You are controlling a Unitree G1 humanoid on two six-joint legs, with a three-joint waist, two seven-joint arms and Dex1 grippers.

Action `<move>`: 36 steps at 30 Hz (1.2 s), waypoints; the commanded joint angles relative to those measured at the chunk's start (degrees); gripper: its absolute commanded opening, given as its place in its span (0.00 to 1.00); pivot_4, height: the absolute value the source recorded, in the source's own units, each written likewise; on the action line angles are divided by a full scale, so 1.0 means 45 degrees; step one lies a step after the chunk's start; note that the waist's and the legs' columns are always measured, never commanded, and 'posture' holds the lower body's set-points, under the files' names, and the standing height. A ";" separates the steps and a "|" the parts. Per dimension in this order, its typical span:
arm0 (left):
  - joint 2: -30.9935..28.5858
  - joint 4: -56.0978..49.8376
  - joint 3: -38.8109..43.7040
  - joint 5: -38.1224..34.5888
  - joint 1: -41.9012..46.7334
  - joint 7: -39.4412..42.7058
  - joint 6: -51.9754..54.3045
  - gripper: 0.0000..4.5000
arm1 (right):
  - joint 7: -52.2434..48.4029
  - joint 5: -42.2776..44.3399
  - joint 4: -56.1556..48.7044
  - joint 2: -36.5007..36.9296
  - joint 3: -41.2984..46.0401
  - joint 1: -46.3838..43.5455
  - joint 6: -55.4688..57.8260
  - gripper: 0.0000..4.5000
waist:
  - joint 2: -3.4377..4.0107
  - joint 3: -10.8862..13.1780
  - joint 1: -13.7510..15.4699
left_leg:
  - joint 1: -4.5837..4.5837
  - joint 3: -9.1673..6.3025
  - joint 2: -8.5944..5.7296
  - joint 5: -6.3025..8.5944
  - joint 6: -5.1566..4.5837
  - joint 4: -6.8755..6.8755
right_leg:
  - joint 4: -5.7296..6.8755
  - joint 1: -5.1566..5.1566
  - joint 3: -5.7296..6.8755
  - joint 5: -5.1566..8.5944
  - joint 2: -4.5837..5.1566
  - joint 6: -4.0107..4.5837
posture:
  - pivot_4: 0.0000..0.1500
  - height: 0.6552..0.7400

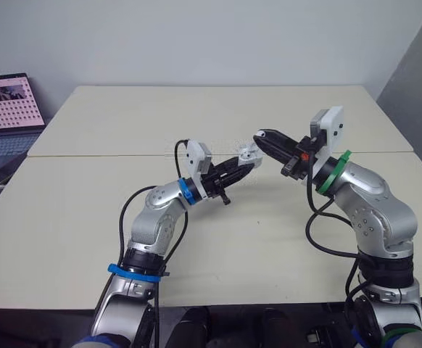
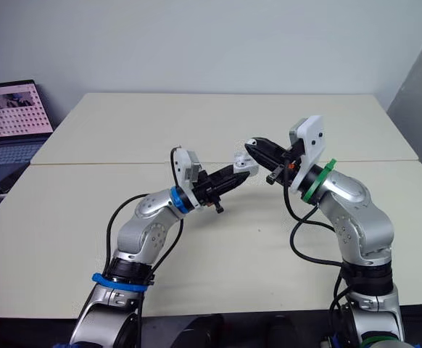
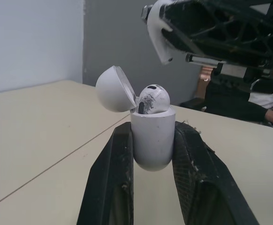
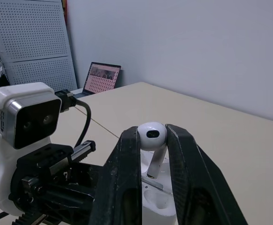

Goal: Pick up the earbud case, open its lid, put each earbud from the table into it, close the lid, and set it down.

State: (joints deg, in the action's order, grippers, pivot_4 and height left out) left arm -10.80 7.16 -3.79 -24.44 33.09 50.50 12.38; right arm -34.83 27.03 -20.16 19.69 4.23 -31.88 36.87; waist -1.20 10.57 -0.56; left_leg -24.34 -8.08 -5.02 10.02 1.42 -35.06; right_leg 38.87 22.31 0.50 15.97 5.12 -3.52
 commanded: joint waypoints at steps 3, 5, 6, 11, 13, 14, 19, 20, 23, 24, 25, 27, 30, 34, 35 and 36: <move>0.0035 -0.0068 0.0175 -0.0183 0.0421 0.0225 -0.0275 0.17 | 0.0240 0.0238 -0.0407 -0.0048 -0.0117 0.0223 -0.0199 0.09 | 0.0000 0.0000 -0.0055 | 0.0002 0.0000 0.0002 0.0000 0.0000 0.0001 | 0.0001 -0.0001 0.0001 0.0000 0.0000 0.0000 | 1.00 1.00; 0.0025 -0.0071 0.0173 -0.0189 0.0447 0.0272 -0.0302 0.17 | 0.0259 0.0257 -0.0404 0.0005 -0.0148 0.0359 -0.0232 0.09 | 0.0000 0.0000 -0.0098 | 0.0002 -0.0003 0.0001 0.0000 0.0000 0.0001 | 0.0003 0.0000 0.0001 0.0000 0.0000 0.0000 | 1.00 1.00; 0.0020 -0.0097 0.0173 -0.0197 0.0440 0.0290 -0.0303 0.17 | 0.0273 0.0244 -0.0383 0.0036 -0.0149 0.0430 -0.0263 0.09 | 0.0000 0.0000 -0.0100 | 0.0002 -0.0003 -0.0001 0.0000 0.0000 0.0000 | 0.0003 -0.0001 0.0000 0.0000 0.0001 0.0000 | 1.00 1.00; 0.0027 -0.0205 0.0187 -0.0223 0.0384 0.0399 -0.0311 0.17 | 0.0323 0.0202 -0.0173 0.0145 -0.0048 0.0572 -0.0394 0.09 | 0.0000 0.0000 -0.0108 | 0.0002 -0.0004 0.0001 0.0000 0.0000 0.0001 | 0.0002 -0.0001 0.0002 0.0000 0.0000 0.0000 | 1.00 1.00; 0.0025 -0.0233 0.0195 -0.0232 0.0372 0.0434 -0.0325 0.17 | 0.0306 0.0184 -0.0094 0.0193 -0.0026 0.0594 -0.0431 0.09 | 0.0000 0.0000 -0.0109 | 0.0002 -0.0003 0.0001 0.0000 0.0000 0.0001 | 0.0002 -0.0001 0.0001 0.0000 0.0000 0.0000 | 1.00 1.00; 0.0023 -0.0237 0.0204 -0.0240 0.0381 0.0446 -0.0328 0.17 | 0.0293 0.0157 -0.0032 0.0222 -0.0028 0.0601 -0.0465 0.09 | 0.0000 0.0000 -0.0110 | 0.0002 -0.0003 0.0001 0.0000 0.0000 0.0000 | 0.0002 -0.0001 0.0001 0.0000 0.0000 0.0000 | 1.00 1.00; 0.0012 -0.0372 0.0232 -0.0292 0.0369 0.0475 -0.0325 0.17 | 0.0294 0.0078 0.0006 0.0324 -0.0123 0.0706 -0.0543 0.09 | 0.0000 0.0000 -0.0110 | 0.0002 -0.0003 0.0001 0.0000 -0.0001 0.0000 | 0.0002 -0.0001 0.0002 0.0000 0.0000 -0.0001 | 1.00 1.00; 0.0019 -0.0392 0.0234 -0.0300 0.0377 0.0487 -0.0328 0.17 | 0.0283 0.0049 -0.0002 0.0353 -0.0178 0.0722 -0.0552 0.09 | 0.0000 0.0000 -0.0111 | 0.0001 -0.0004 0.0001 0.0000 0.0000 0.0000 | 0.0002 -0.0001 0.0001 0.0001 0.0000 -0.0001 | 1.00 1.00; 0.0048 -0.0432 0.0237 -0.0300 0.0393 0.0510 -0.0319 0.17 | 0.0251 0.0021 -0.0040 0.0410 -0.0310 0.0759 -0.0547 0.09 | 0.0000 0.0000 -0.0115 | 0.0002 -0.0003 0.0001 0.0000 0.0000 0.0001 | 0.0002 -0.0001 0.0001 0.0001 0.0000 -0.0001 | 1.00 1.00; 0.0058 -0.0455 0.0233 -0.0303 0.0390 0.0516 -0.0309 0.17 | 0.0257 0.0013 -0.0048 0.0411 -0.0353 0.0765 -0.0542 0.09 | 0.0000 0.0000 -0.0115 | 0.0002 -0.0003 0.0002 0.0000 -0.0001 0.0000 | 0.0002 -0.0001 0.0001 0.0000 0.0000 -0.0001 | 1.00 1.00; 0.0073 -0.0468 0.0227 -0.0308 0.0395 0.0517 -0.0300 0.17 | 0.0261 0.0011 -0.0040 0.0413 -0.0391 0.0762 -0.0535 0.09 | 0.0000 0.0000 -0.0116 | 0.0002 -0.0003 0.0002 0.0000 -0.0001 0.0001 | 0.0002 -0.0001 0.0001 0.0001 0.0000 -0.0001 | 1.00 1.00; 0.0099 -0.0519 0.0220 -0.0322 0.0389 0.0490 -0.0268 0.17 | 0.0272 0.0011 -0.0058 0.0433 -0.0460 0.0781 -0.0512 0.09 | 0.0000 0.0000 -0.0117 | 0.0002 -0.0003 0.0002 0.0000 0.0000 0.0001 | 0.0002 -0.0001 0.0001 0.0001 0.0000 -0.0001 | 1.00 1.00; 0.0096 -0.0551 0.0236 -0.0340 0.0391 0.0471 -0.0241 0.17 | 0.0244 0.0062 -0.0091 0.0472 -0.0473 0.0847 -0.0480 0.26 | 0.0000 0.0000 -0.0117 | 0.0002 -0.0004 0.0001 0.0000 -0.0001 0.0001 | 0.0002 -0.0001 0.0001 0.0001 0.0000 -0.0001 | 1.00 1.00; 0.0056 -0.0554 0.0240 -0.0324 0.0370 0.0478 -0.0226 0.17 | 0.0173 0.0292 -0.0182 0.0524 -0.0407 0.0900 -0.0406 0.56 | 0.0000 0.0000 -0.0120 | 0.0002 -0.0005 0.0002 0.0000 -0.0001 0.0001 | 0.0001 -0.0001 0.0002 0.0001 0.0000 -0.0001 | 1.00 1.00; 0.0045 -0.0551 0.0239 -0.0314 0.0363 0.0483 -0.0222 0.17 | 0.0161 0.0336 -0.0216 0.0534 -0.0387 0.0897 -0.0414 0.56 | 0.0000 0.0000 -0.0120 | 0.0002 -0.0004 0.0002 0.0000 -0.0001 0.0001 | 0.0001 -0.0001 0.0001 0.0001 0.0000 -0.0001 | 1.00 1.00; 0.0038 -0.0536 0.0234 -0.0300 0.0361 0.0489 -0.0223 0.17 | 0.0141 0.0413 -0.0252 0.0546 -0.0342 0.0888 -0.0412 0.56 | 0.0000 0.0000 -0.0120 | 0.0002 -0.0005 0.0002 0.0000 -0.0001 0.0001 | 0.0001 -0.0001 0.0003 0.0001 0.0000 -0.0001 | 1.00 1.00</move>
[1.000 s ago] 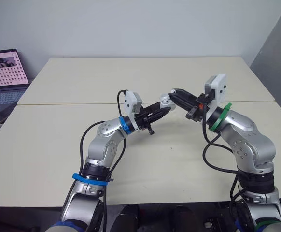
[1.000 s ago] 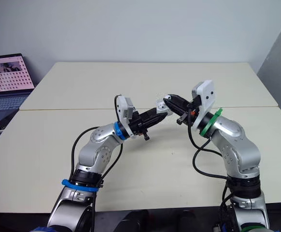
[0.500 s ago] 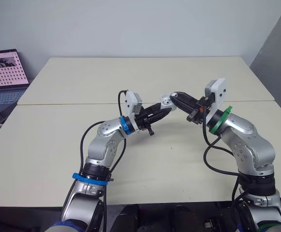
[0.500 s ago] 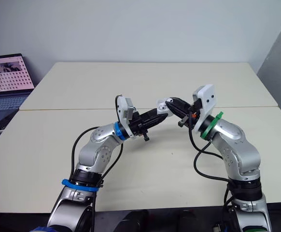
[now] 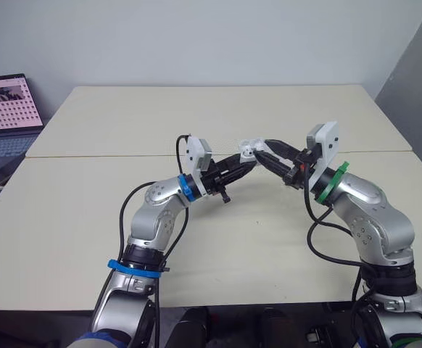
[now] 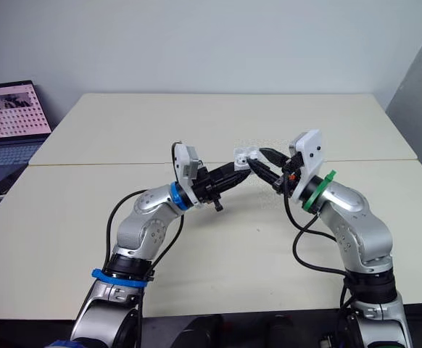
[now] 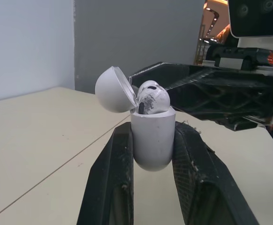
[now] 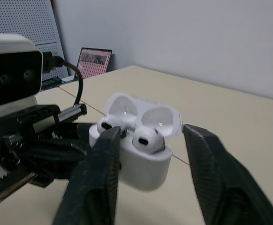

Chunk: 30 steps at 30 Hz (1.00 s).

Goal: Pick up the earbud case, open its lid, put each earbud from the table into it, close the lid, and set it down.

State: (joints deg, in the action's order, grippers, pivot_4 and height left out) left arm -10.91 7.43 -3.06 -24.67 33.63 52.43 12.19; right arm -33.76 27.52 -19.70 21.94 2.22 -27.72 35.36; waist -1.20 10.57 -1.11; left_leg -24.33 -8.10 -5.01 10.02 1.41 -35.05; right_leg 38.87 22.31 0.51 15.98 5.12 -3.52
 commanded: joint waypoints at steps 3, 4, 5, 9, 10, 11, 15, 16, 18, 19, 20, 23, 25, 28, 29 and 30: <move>0.0014 -0.0474 0.0045 -0.0149 0.0206 0.0093 -0.0244 0.17 | -0.0208 0.0822 -0.0616 0.0186 0.0405 -0.0088 0.0122 0.56 | 0.0000 0.0000 0.0000 | 0.0000 -0.0001 -0.0001 0.0000 0.0000 0.0000 | 0.0000 0.0000 0.0000 0.0000 0.0000 0.0000 | 1.00 1.00; -0.0013 -0.0404 0.0040 -0.0097 0.0185 0.0104 -0.0284 0.17 | -0.0247 0.1113 -0.0783 0.0298 0.0604 -0.0124 0.0302 0.56 | 0.0000 0.0000 0.0001 | 0.0000 -0.0001 -0.0001 0.0000 0.0000 0.0000 | 0.0000 0.0000 0.0000 0.0000 0.0000 0.0000 | 1.00 1.00; -0.0030 -0.0357 0.0038 -0.0063 0.0172 0.0110 -0.0310 0.17 | -0.0262 0.1319 -0.0892 0.0384 0.0734 -0.0148 0.0426 0.56 | 0.0000 0.0000 0.0001 | 0.0000 0.0000 -0.0001 0.0000 0.0000 0.0000 | -0.0001 0.0000 -0.0001 0.0000 0.0000 0.0000 | 1.00 1.00; -0.0411 -0.0115 0.0152 0.0151 -0.0192 0.0267 -0.0540 0.17 | 0.0148 0.3143 -0.1527 0.1139 0.2269 -0.0481 0.1746 0.56 | 0.0001 0.0001 0.0008 | -0.0001 -0.0001 -0.0002 0.0001 -0.0002 0.0000 | -0.0004 -0.0001 -0.0001 0.0000 0.0002 0.0000 | 1.00 1.00; -0.0531 -0.0132 0.0187 0.0169 -0.0306 0.0302 -0.0563 0.17 | 0.0368 0.3458 -0.1550 0.1328 0.2601 -0.0485 0.2098 0.56 | 0.0001 0.0001 0.0017 | -0.0001 0.0001 -0.0001 0.0001 -0.0002 0.0001 | -0.0003 -0.0001 -0.0002 0.0000 0.0002 0.0000 | 1.00 1.00; -0.0624 -0.0137 0.0207 0.0168 -0.0385 0.0326 -0.0592 0.17 | 0.0556 0.3703 -0.1575 0.1466 0.2813 -0.0484 0.2364 0.56 | 0.0001 0.0001 0.0024 | -0.0001 0.0001 0.0003 0.0001 -0.0002 0.0001 | -0.0003 -0.0001 -0.0002 0.0000 0.0002 0.0000 | 1.00 1.00; -0.0883 -0.0760 0.0256 -0.0044 -0.0784 0.0123 -0.0310 0.17 | 0.1143 0.3254 -0.0862 0.1885 0.2836 0.0509 0.2929 0.48 | 0.0001 0.0001 0.0035 | -0.0001 -0.0001 0.0009 0.0002 -0.0003 0.0006 | -0.0006 -0.0003 0.0004 0.0002 0.0001 0.0003 | 1.00 1.00; -0.0936 -0.0887 0.0252 -0.0082 -0.0862 0.0109 -0.0262 0.17 | 0.1203 0.2890 -0.0640 0.2039 0.2565 0.0645 0.2917 0.43 | 0.0001 0.0001 0.0033 | -0.0001 0.0000 0.0008 0.0002 -0.0003 0.0006 | -0.0008 -0.0003 0.0004 0.0002 0.0001 0.0003 | 1.00 1.00; -0.1066 -0.1215 0.0197 -0.0166 -0.1055 0.0147 -0.0106 0.17 | 0.1352 0.2440 -0.0144 0.2108 0.2101 0.0641 0.2979 0.27 | 0.0002 0.0001 0.0023 | -0.0001 0.0023 0.0008 0.0002 -0.0004 0.0006 | -0.0007 0.0001 -0.0012 0.0002 0.0002 0.0003 | 1.00 1.00; -0.1132 -0.1379 0.0146 -0.0213 -0.1146 0.0206 -0.0017 0.17 | 0.1511 0.2203 0.0145 0.2126 0.1874 0.0550 0.3096 0.20 | 0.0002 0.0002 -0.0013 | -0.0001 0.0029 0.0009 0.0001 -0.0004 0.0006 | -0.0007 0.0003 -0.0015 0.0002 0.0002 0.0003 | 1.00 1.00; -0.1184 -0.1535 0.0077 -0.0230 -0.1226 0.0276 0.0051 0.17 | 0.1514 0.2047 0.0413 0.2082 0.1695 0.0424 0.3036 0.10 | 0.0002 0.0001 -0.0026 | -0.0001 0.0035 0.0014 0.0001 -0.0004 0.0006 | -0.0007 0.0004 -0.0016 0.0002 0.0002 0.0003 | 1.00 1.00; -0.1234 -0.1955 -0.0200 -0.0245 -0.1514 0.0465 0.0199 0.17 | 0.1377 0.1833 0.1315 0.1875 0.1015 -0.0147 0.3268 0.02 | 0.0003 0.0002 -0.0097 | 0.0001 0.0039 0.0025 0.0001 -0.0004 0.0006 | -0.0009 0.0004 -0.0012 0.0003 -0.0002 0.0004 | 1.00 1.00; -0.1187 -0.2109 -0.0435 -0.0150 -0.1692 0.0552 0.0190 0.17 | 0.1148 0.1778 0.2032 0.1605 0.0557 -0.0668 0.3342 0.02 | 0.0003 0.0001 -0.0113 | 0.0002 0.0042 0.0031 0.0001 -0.0004 0.0009 | -0.0009 0.0003 -0.0011 0.0003 -0.0010 0.0005 | 1.00 1.00; -0.1146 -0.2154 -0.0824 0.0130 -0.1913 0.0647 -0.0021 0.17 | 0.0684 0.1842 0.2846 0.1150 -0.0038 -0.1761 0.3641 0.02 | 0.0003 0.0002 -0.0139 | 0.0010 0.0054 0.0042 0.0002 -0.0003 0.0017 | -0.0013 0.0002 -0.0013 0.0003 -0.0016 0.0007 | 1.00 1.00; -0.1154 -0.2113 -0.0903 0.0192 -0.1950 0.0669 -0.0106 0.17 | 0.0310 0.2104 0.2912 0.1102 -0.0212 -0.2105 0.3986 0.02 | 0.0004 0.0002 -0.0138 | 0.0010 0.0055 0.0046 0.0002 -0.0003 0.0017 | -0.0012 0.0003 -0.0013 0.0003 -0.0017 0.0007 | 1.00 1.00; -0.1159 -0.2072 -0.0944 0.0216 -0.1964 0.0665 -0.0155 0.17 | -0.0121 0.2441 0.2884 0.1114 -0.0373 -0.2379 0.4436 0.02 | 0.0005 0.0003 -0.0138 | 0.0010 0.0051 0.0046 0.0002 -0.0003 0.0017 | -0.0012 0.0004 -0.0011 0.0003 -0.0019 0.0007 | 1.00 1.00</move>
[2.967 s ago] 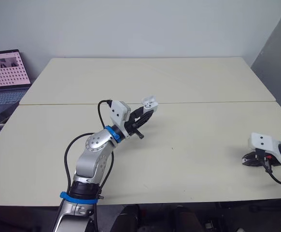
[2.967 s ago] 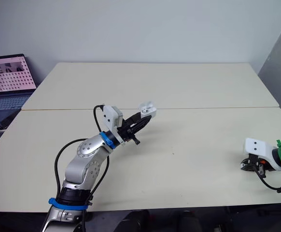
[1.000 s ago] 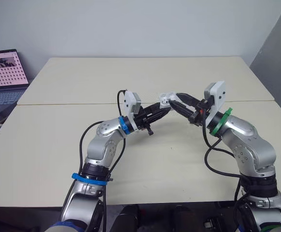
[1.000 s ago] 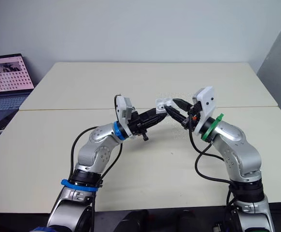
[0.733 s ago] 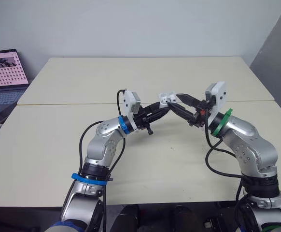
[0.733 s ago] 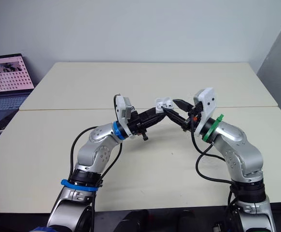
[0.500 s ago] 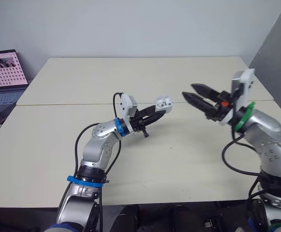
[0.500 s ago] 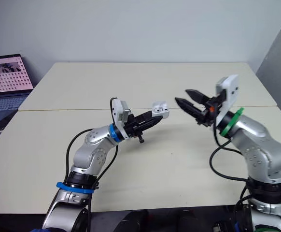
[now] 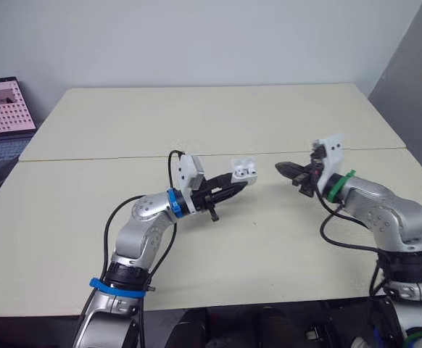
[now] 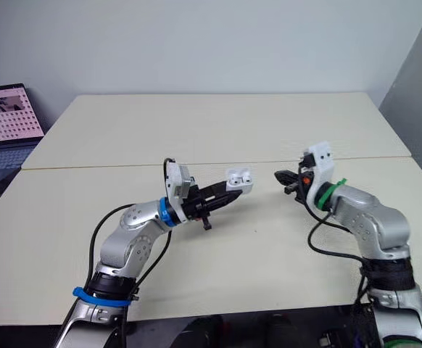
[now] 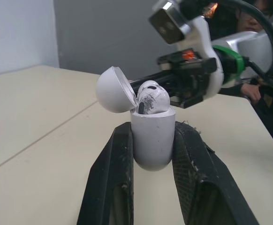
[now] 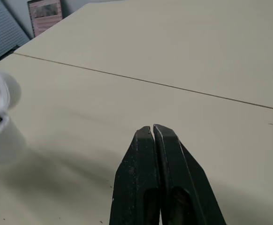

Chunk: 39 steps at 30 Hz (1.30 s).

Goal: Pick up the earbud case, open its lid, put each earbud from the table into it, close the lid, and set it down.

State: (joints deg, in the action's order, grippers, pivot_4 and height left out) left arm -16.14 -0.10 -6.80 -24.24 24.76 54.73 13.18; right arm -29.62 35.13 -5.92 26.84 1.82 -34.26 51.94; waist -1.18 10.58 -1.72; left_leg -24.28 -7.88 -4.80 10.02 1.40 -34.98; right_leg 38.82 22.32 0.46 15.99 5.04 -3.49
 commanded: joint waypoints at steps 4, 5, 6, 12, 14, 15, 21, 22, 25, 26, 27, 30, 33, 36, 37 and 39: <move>-0.0028 -0.0161 -0.0128 0.0196 0.0112 0.0171 -0.0493 0.17 | -0.1711 0.1559 -0.0788 0.0077 -0.0392 -0.1498 0.1865 0.02 | 0.0002 0.0001 0.0018 | -0.0001 -0.0011 -0.0001 0.0001 0.0000 0.0002 | -0.0009 -0.0002 0.0005 0.0000 -0.0001 0.0000 | 1.00 1.00; -0.0039 -0.0101 -0.0108 0.0205 0.0152 0.0177 -0.0516 0.17 | -0.1715 0.1689 -0.0928 0.0087 -0.0341 -0.1560 0.2058 0.02 | 0.0002 0.0001 0.0025 | -0.0002 -0.0012 -0.0001 0.0001 0.0000 0.0002 | -0.0013 -0.0004 0.0006 0.0000 -0.0001 0.0000 | 1.00 1.00; -0.0052 -0.0053 -0.0080 0.0211 0.0184 0.0174 -0.0528 0.17 | -0.1715 0.1795 -0.1084 0.0108 -0.0292 -0.1574 0.2209 0.02 | 0.0002 0.0001 0.0026 | -0.0003 -0.0014 -0.0002 0.0001 0.0000 0.0002 | -0.0017 -0.0004 0.0006 0.0000 -0.0001 0.0000 | 1.00 1.00; -0.0059 0.0007 0.0096 0.0117 0.0218 0.0027 -0.0385 0.17 | -0.1614 0.1911 -0.2330 0.0248 -0.0160 -0.1237 0.2724 0.02 | 0.0002 0.0001 0.0028 | -0.0005 -0.0008 0.0004 0.0001 0.0000 0.0003 | -0.0019 0.0000 0.0004 0.0000 0.0000 0.0000 | 1.00 1.00; -0.0013 -0.0049 0.0169 -0.0033 0.0215 -0.0103 -0.0154 0.17 | -0.1551 0.1652 -0.2795 0.0395 -0.0290 -0.1002 0.2492 0.02 | 0.0002 0.0001 0.0031 | -0.0005 -0.0008 0.0007 0.0002 0.0000 0.0004 | -0.0020 0.0000 0.0007 0.0000 0.0000 -0.0001 | 1.00 1.00; -0.0003 -0.0065 0.0199 -0.0096 0.0225 -0.0142 -0.0063 0.17 | -0.1467 0.1401 -0.3032 0.0439 -0.0349 -0.0861 0.2151 0.02 | 0.0002 0.0001 0.0032 | -0.0005 -0.0006 0.0007 0.0002 0.0000 0.0005 | -0.0020 0.0000 0.0006 0.0001 0.0000 -0.0001 | 1.00 1.00; -0.0091 -0.0373 0.0254 -0.0437 0.0147 0.0086 0.0408 0.17 | -0.1482 -0.1020 -0.3433 0.1445 -0.0996 0.0120 -0.0539 0.02 | 0.0001 0.0001 0.0031 | -0.0005 -0.0003 0.0007 0.0002 0.0000 0.0004 | -0.0023 0.0000 0.0009 0.0003 -0.0001 -0.0005 | 1.00 1.00; -0.0109 -0.0397 0.0265 -0.0457 0.0148 0.0136 0.0453 0.17 | -0.1519 -0.1388 -0.3232 0.1636 -0.1022 0.0202 -0.1001 0.02 | 0.0001 0.0001 0.0031 | -0.0005 -0.0001 0.0007 0.0002 0.0000 0.0004 | -0.0026 -0.0001 0.0008 0.0003 -0.0002 -0.0005 | 1.00 1.00; -0.0152 -0.0337 0.0286 -0.0418 0.0184 0.0231 0.0449 0.17 | -0.1462 -0.1710 -0.2719 0.1709 -0.0619 0.0016 -0.1710 0.02 | 0.0001 0.0001 0.0032 | -0.0005 0.0003 0.0008 0.0001 0.0000 0.0004 | -0.0031 -0.0002 0.0007 0.0003 -0.0002 -0.0005 | 1.00 1.00; -0.0154 -0.0292 0.0295 -0.0397 0.0208 0.0250 0.0437 0.17 | -0.1441 -0.1671 -0.2644 0.1619 -0.0425 -0.0129 -0.1876 0.02 | 0.0001 0.0001 0.0034 | -0.0005 0.0007 0.0009 0.0001 0.0000 0.0004 | -0.0031 -0.0002 0.0006 0.0003 -0.0002 -0.0005 | 1.00 1.00; -0.0141 -0.0187 0.0295 -0.0335 0.0271 0.0252 0.0395 0.17 | -0.1346 -0.1320 -0.2644 0.1381 -0.0115 -0.0332 -0.1747 0.02 | 0.0001 0.0001 0.0029 | -0.0005 0.0007 0.0012 0.0001 0.0001 0.0004 | -0.0031 -0.0002 0.0006 0.0002 -0.0002 -0.0004 | 1.00 1.00; -0.0083 0.0034 0.0257 -0.0192 0.0389 0.0232 0.0274 0.17 | -0.1367 -0.0824 -0.3147 0.1061 -0.0038 -0.0521 -0.1372 0.02 | 0.0001 0.0001 0.0019 | -0.0005 0.0007 0.0024 0.0002 0.0001 0.0007 | -0.0029 0.0002 0.0007 0.0001 -0.0008 -0.0003 | 1.00 1.00; 0.0012 0.0105 0.0194 -0.0120 0.0485 0.0138 0.0230 0.17 | -0.1114 -0.0645 -0.3963 0.0704 -0.0549 -0.0220 -0.0800 0.02 | 0.0001 0.0001 0.0024 | -0.0005 -0.0004 0.0026 0.0003 0.0003 0.0011 | -0.0033 -0.0001 0.0013 0.0001 -0.0010 -0.0002 | 1.00 1.00; 0.0078 0.0090 0.0206 -0.0142 0.0579 0.0081 0.0247 0.17 | -0.0864 -0.1139 -0.4367 0.0709 -0.1407 0.0419 -0.0400 0.02 | 0.0001 0.0001 0.0037 | -0.0005 -0.0007 0.0025 0.0003 0.0003 0.0013 | -0.0035 0.0000 0.0013 0.0001 -0.0009 -0.0002 | 1.00 1.00; 0.0094 0.0079 0.0212 -0.0153 0.0600 0.0068 0.0261 0.17 | -0.0798 -0.1269 -0.4423 0.0761 -0.1598 0.0612 -0.0283 0.02 | 0.0002 0.0002 0.0042 | -0.0005 -0.0006 0.0024 0.0003 0.0003 0.0012 | -0.0036 -0.0001 0.0012 0.0001 -0.0009 -0.0002 | 1.00 1.00; 0.0113 0.0045 0.0238 -0.0173 0.0640 0.0055 0.0297 0.17 | -0.0836 -0.1433 -0.4548 0.0894 -0.1873 0.0868 -0.0323 0.02 | 0.0004 0.0004 0.0054 | -0.0005 0.0004 0.0020 0.0002 0.0002 0.0011 | -0.0036 0.0001 0.0002 0.0001 -0.0007 -0.0002 | 1.00 1.00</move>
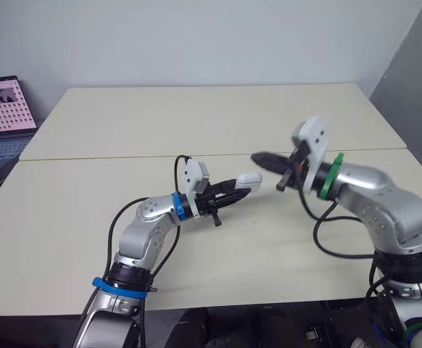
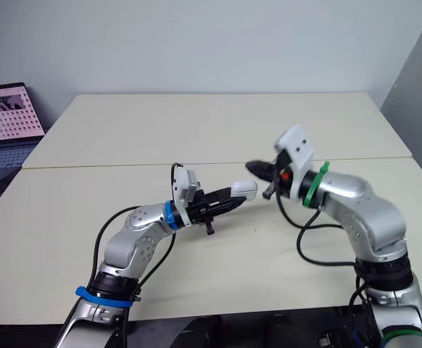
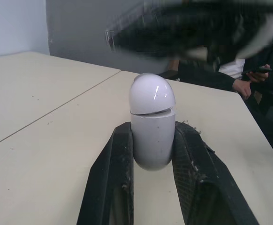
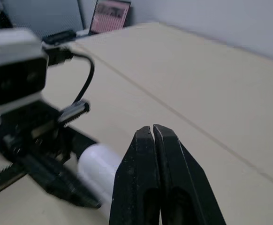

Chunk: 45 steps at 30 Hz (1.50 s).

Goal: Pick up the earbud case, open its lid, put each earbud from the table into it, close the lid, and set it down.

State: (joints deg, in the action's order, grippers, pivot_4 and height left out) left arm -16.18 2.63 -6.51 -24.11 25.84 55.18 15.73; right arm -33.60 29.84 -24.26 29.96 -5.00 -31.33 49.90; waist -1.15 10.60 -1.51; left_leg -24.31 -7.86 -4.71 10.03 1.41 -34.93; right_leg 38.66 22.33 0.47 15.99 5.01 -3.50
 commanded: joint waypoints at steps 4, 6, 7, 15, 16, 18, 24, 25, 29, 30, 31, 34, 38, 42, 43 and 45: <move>0.0063 -0.0579 0.0232 -0.0212 0.0398 -0.0058 -0.0170 0.17 | 0.0121 0.0169 -0.0463 0.0017 0.0424 0.0057 0.0169 0.02 | -0.0001 0.0000 0.0005 | 0.0000 -0.0004 0.0005 0.0000 0.0000 0.0000 | -0.0007 -0.0002 0.0007 0.0001 -0.0001 -0.0001 | 1.00 1.00; 0.0005 -0.0608 0.0234 -0.0266 0.0335 -0.0098 0.0032 0.17 | 0.0048 0.0663 -0.0489 -0.0146 0.1094 -0.0060 0.0105 0.02 | -0.0001 0.0001 0.0005 | -0.0001 -0.0005 0.0008 0.0000 0.0000 0.0001 | -0.0007 -0.0001 0.0009 0.0000 -0.0002 0.0000 | 1.00 1.00; -0.0058 -0.0667 0.0225 -0.0331 0.0269 -0.0168 0.0329 0.17 | -0.0389 0.0898 -0.0696 0.0072 0.1361 0.0014 -0.0168 0.02 | -0.0002 0.0001 0.0008 | 0.0000 -0.0005 0.0008 0.0000 0.0000 0.0001 | -0.0007 -0.0001 0.0009 0.0000 -0.0002 0.0000 | 1.00 1.00; -0.0013 -0.2131 0.1079 -0.2320 -0.0190 -0.3683 0.7723 0.17 | -0.4607 -0.0351 -0.1466 0.3696 0.1877 0.4232 -0.4473 0.47 | -0.0015 0.0006 0.0083 | -0.0010 -0.0008 -0.0009 0.0018 -0.0021 0.0000 | -0.0031 -0.0016 0.0015 0.0040 -0.0002 -0.0073 | 1.00 1.00; 0.0193 -0.2163 0.1413 -0.2625 -0.0120 -0.4391 0.8821 0.17 | -0.4773 -0.0469 -0.1290 0.3781 0.1971 0.4732 -0.4852 0.53 | -0.0015 0.0006 0.0079 | -0.0010 -0.0010 -0.0002 0.0018 -0.0021 -0.0004 | -0.0022 -0.0015 0.0018 0.0043 -0.0003 -0.0077 | 1.00 1.00; 0.0689 -0.2133 0.2198 -0.3366 0.0081 -0.5421 1.0525 0.17 | -0.4977 -0.0786 -0.0965 0.3860 0.1986 0.5305 -0.5515 0.69 | -0.0015 0.0007 0.0035 | -0.0006 -0.0003 0.0005 0.0018 -0.0021 -0.0009 | -0.0017 -0.0017 0.0016 0.0045 -0.0004 -0.0080 | 1.00 1.00; 0.2074 -0.1627 0.4162 -0.4111 0.0580 -0.7949 1.3405 0.38 | -0.4650 -0.0997 -0.0412 0.3603 0.1978 0.5453 -0.5979 1.00 | -0.0021 0.0009 0.0017 | 0.0002 0.0012 0.0019 0.0016 -0.0016 -0.0018 | -0.0012 -0.0019 0.0015 0.0045 -0.0011 -0.0081 | 1.00 1.00; 0.2070 -0.1623 0.4266 -0.4157 0.0565 -0.7999 1.3596 0.42 | -0.4548 -0.1068 -0.0330 0.3579 0.1978 0.5400 -0.6034 1.00 | -0.0020 0.0009 0.0017 | 0.0002 0.0014 0.0019 0.0017 -0.0015 -0.0017 | -0.0012 -0.0019 0.0013 0.0045 -0.0010 -0.0080 | 1.00 1.00; 0.1516 -0.1803 0.4445 -0.4295 0.0478 -0.7904 1.4284 0.70 | -0.4465 -0.1177 0.0111 0.3577 0.2090 0.5205 -0.6210 1.00 | -0.0020 0.0009 0.0044 | 0.0002 0.0016 0.0016 0.0017 -0.0007 -0.0016 | -0.0012 -0.0019 0.0008 0.0040 -0.0010 -0.0072 | 1.00 1.00; 0.1288 -0.1878 0.4507 -0.4355 0.0466 -0.7808 1.4438 0.78 | -0.4477 -0.1193 0.0250 0.3576 0.2098 0.5105 -0.6255 1.00 | -0.0020 0.0009 0.0040 | 0.0003 0.0017 0.0016 0.0017 -0.0006 -0.0017 | -0.0012 -0.0019 0.0008 0.0040 -0.0010 -0.0071 | 1.00 1.00; 0.1037 -0.1966 0.4564 -0.4412 0.0439 -0.7752 1.4601 0.84 | -0.4494 -0.1196 0.0372 0.3574 0.2109 0.5011 -0.6288 1.00 | -0.0018 0.0008 0.0037 | 0.0004 0.0023 0.0018 0.0017 -0.0006 -0.0017 | -0.0012 -0.0019 0.0002 0.0039 -0.0010 -0.0071 | 1.00 1.00; -0.0068 -0.2146 0.4779 -0.4634 0.0337 -0.7402 1.5109 0.99 | -0.4591 -0.1312 0.0816 0.3547 0.2085 0.4674 -0.6506 1.00 | -0.0018 0.0008 0.0013 | 0.0020 0.0031 0.0032 0.0021 0.0000 -0.0013 | -0.0015 -0.0022 -0.0006 0.0039 -0.0011 -0.0065 | 1.00 1.00; -0.2010 -0.2001 0.4756 -0.4580 0.0306 -0.6514 1.4740 0.99 | -0.4789 -0.1350 0.1298 0.3561 0.2067 0.4383 -0.6769 1.00 | -0.0018 0.0008 0.0005 | 0.0036 0.0031 0.0051 0.0027 0.0009 -0.0001 | -0.0015 -0.0023 -0.0010 0.0010 -0.0014 -0.0004 | 1.00 1.00; -0.4483 -0.1007 0.3837 -0.3298 0.0430 -0.4101 1.1396 0.99 | -0.5105 -0.1362 0.1647 0.3689 0.2112 0.4347 -0.7028 1.00 | -0.0017 0.0009 0.0025 | 0.0036 0.0040 0.0054 0.0028 0.0014 0.0004 | -0.0016 -0.0016 -0.0018 0.0008 -0.0011 0.0018 | 1.00 1.00; -0.5203 -0.0748 0.3407 -0.2554 0.0377 -0.2463 0.9097 0.99 | -0.5291 -0.1244 0.1631 0.3808 0.2093 0.4437 -0.6876 1.00 | -0.0017 0.0008 0.0060 | 0.0036 0.0039 0.0053 0.0028 0.0014 0.0006 | -0.0020 -0.0017 -0.0019 0.0006 -0.0010 0.0027 | 1.00 1.00; -0.6095 -0.0045 0.2847 -0.1484 0.0409 -0.0004 0.5649 0.99 | -0.5585 -0.0820 0.1487 0.3927 0.2084 0.4552 -0.6389 1.00 | -0.0016 0.0009 0.0143 | 0.0025 0.0046 0.0051 0.0028 0.0015 0.0006 | -0.0037 -0.0014 -0.0020 0.0005 0.0016 0.0046 | 1.00 1.00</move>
State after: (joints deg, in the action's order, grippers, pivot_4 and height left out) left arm -42.03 1.63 7.43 -33.79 26.74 47.14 52.19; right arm -57.49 24.27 -15.92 46.81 3.18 -10.65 20.28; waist -1.22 10.64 -0.87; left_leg -24.23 -7.66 -4.46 10.16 1.47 -34.89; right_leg 38.38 22.27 0.40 15.98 5.08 -3.23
